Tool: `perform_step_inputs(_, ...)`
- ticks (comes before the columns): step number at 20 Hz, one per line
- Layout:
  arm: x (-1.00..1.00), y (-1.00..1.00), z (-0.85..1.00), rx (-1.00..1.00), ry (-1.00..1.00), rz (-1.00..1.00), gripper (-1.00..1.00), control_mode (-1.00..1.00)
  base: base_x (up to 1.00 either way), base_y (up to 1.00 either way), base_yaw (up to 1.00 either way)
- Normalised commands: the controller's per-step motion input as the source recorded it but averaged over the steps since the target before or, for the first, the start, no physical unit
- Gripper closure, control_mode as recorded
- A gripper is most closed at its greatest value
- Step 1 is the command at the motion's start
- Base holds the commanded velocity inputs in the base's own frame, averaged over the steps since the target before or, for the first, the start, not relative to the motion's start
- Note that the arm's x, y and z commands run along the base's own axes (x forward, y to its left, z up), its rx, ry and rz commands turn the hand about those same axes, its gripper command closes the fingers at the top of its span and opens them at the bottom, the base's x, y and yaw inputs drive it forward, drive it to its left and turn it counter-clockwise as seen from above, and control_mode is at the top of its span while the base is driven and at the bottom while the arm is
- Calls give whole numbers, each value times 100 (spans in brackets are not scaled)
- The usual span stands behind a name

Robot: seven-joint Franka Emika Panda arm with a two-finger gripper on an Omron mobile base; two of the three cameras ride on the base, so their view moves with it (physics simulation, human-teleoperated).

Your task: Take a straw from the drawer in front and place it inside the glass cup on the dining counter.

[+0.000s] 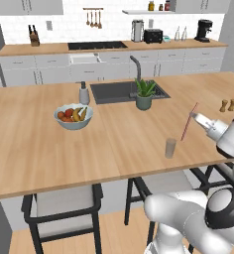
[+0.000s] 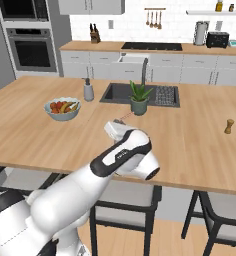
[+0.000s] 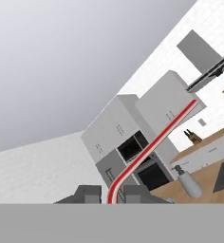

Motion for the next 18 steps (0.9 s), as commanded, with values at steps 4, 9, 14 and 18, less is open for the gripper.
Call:
perform_step_inputs(4, 22, 0, 0, 0, 0, 0, 100, -100, 0, 0, 0)
perform_step_inputs(9, 30, 3, -16, -3, 0, 0, 100, -100, 0, 0, 0)
perform_step_inputs(14, 13, 0, -15, -2, 0, 0, 100, -100, 0, 0, 0)
perform_step_inputs(18, 7, 0, -18, -3, 0, 0, 100, -100, 0, 0, 0)
